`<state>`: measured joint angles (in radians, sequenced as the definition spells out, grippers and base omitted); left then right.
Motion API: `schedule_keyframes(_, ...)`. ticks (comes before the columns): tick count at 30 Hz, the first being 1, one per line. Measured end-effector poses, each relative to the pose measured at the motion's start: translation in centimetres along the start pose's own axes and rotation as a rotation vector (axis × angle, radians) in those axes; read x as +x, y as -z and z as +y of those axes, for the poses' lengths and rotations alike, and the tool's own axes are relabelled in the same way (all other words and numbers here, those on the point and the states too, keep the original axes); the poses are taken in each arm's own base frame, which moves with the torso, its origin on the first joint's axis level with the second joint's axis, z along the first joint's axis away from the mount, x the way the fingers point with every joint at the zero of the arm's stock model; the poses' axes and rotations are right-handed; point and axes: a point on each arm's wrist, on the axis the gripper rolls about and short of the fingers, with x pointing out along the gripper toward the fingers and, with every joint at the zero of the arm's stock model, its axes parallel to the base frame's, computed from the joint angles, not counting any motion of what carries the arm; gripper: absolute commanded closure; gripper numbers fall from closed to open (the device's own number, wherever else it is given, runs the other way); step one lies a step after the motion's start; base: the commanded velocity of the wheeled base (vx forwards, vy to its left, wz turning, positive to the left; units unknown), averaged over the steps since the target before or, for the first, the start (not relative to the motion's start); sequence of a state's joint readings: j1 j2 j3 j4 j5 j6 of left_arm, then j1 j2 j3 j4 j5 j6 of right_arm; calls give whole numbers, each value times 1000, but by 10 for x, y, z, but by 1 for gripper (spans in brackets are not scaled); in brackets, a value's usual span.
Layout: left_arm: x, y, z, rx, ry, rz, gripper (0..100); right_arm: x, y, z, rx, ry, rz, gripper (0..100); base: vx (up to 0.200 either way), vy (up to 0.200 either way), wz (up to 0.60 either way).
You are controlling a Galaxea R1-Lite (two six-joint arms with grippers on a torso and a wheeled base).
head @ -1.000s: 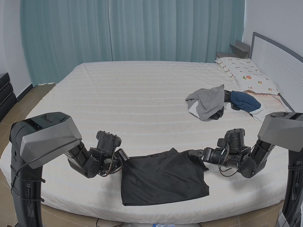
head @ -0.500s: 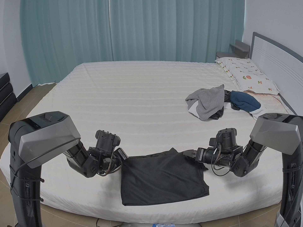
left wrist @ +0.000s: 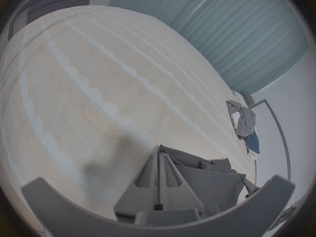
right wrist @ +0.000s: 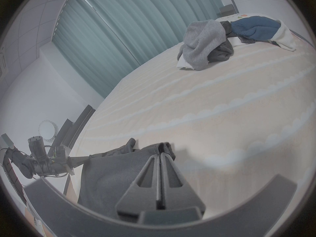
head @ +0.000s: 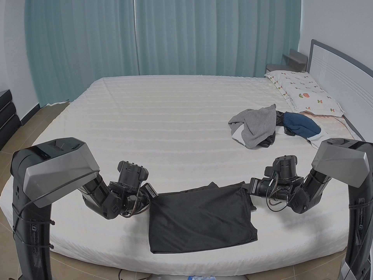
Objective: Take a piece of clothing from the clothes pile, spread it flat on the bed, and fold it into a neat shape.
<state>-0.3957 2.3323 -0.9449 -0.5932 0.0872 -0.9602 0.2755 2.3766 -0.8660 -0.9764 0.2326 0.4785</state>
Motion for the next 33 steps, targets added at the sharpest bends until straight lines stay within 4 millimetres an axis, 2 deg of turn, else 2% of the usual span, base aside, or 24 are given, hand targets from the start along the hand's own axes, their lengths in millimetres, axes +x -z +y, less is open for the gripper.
schedule_keyframes(9, 1, 1, 1, 2, -3, 2, 100, 7, -5, -11, 24, 8, -17, 100, 0, 0, 0)
schedule_keyframes(10, 1, 0, 1, 2, -3, 2, 100, 8, -4, -11, 25, 7, -17, 0, 0, 0, 0)
schedule_keyframes(14, 0, 2, 3, 1, -4, 12, 100, 9, -5, -12, 62, 6, -19, 0, 0, 0, 0)
schedule_keyframes(15, -1, 3, 4, 1, -4, 16, 0, 9, -5, -12, 73, 5, -20, 0, 0, 0, 0)
schedule_keyframes(19, -2, 3, 4, -2, -1, 19, 0, 4, -8, -10, 111, -2, -24, 0, 0, 0, 0)
schedule_keyframes(23, -3, 3, 4, -4, 1, 19, 0, -10, -4, -8, 132, -29, 11, 0, 0, 0, 0)
schedule_keyframes(33, -5, 0, 5, -28, 2, 15, 0, -75, 32, -2, 158, -158, 196, 0, 0, 0, 0)
